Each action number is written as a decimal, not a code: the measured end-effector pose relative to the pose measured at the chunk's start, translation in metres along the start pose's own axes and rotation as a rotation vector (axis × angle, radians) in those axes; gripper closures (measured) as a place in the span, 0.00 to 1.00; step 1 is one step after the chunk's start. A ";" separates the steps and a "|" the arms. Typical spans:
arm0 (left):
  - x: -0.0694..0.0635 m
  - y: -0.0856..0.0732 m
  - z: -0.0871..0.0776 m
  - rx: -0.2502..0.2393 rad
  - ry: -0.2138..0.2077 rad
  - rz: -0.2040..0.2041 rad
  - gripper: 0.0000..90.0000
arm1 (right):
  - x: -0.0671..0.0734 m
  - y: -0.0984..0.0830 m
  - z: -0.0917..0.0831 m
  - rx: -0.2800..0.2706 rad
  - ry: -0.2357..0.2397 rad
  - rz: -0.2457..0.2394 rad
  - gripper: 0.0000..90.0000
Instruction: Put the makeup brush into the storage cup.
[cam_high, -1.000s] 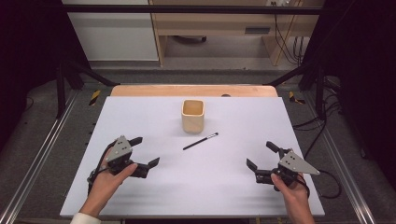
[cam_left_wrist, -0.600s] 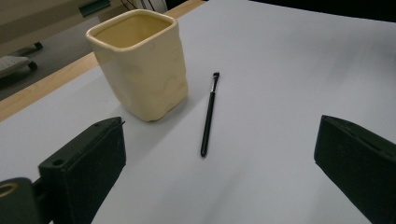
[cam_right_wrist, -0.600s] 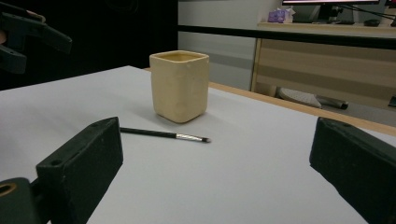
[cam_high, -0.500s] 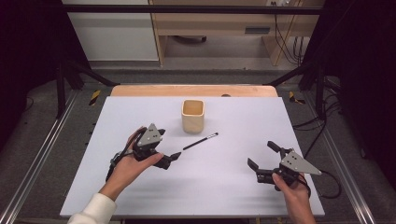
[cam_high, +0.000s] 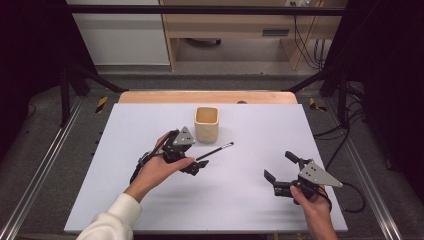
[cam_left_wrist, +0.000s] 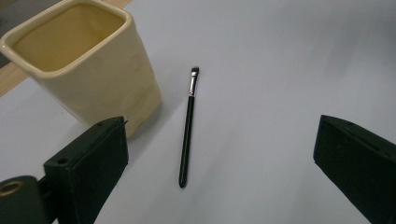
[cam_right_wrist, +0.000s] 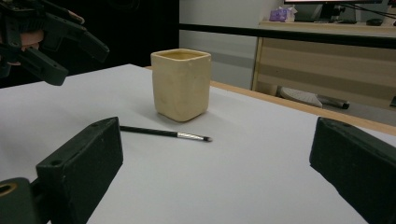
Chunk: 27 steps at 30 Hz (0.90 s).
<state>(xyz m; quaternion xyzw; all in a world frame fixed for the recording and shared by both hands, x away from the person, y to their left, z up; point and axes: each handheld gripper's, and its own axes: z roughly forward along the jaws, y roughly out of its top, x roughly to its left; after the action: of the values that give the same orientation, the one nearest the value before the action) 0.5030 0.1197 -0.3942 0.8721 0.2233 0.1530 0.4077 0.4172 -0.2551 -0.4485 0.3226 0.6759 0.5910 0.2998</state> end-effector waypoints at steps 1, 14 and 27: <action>-0.001 0.002 0.002 0.007 0.000 0.005 0.03 | 0.000 0.000 0.000 0.000 0.000 0.000 0.03; 0.000 0.018 0.019 0.052 -0.011 0.022 0.03 | 0.000 0.000 0.000 -0.004 -0.001 0.006 0.03; -0.003 0.034 0.029 0.078 -0.002 0.039 0.04 | 0.000 0.000 0.000 -0.013 0.001 0.024 0.03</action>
<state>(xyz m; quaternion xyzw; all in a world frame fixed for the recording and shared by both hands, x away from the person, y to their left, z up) 0.5225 0.0807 -0.3857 0.8915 0.2118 0.1512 0.3707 0.4170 -0.2554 -0.4480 0.3284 0.6682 0.5990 0.2947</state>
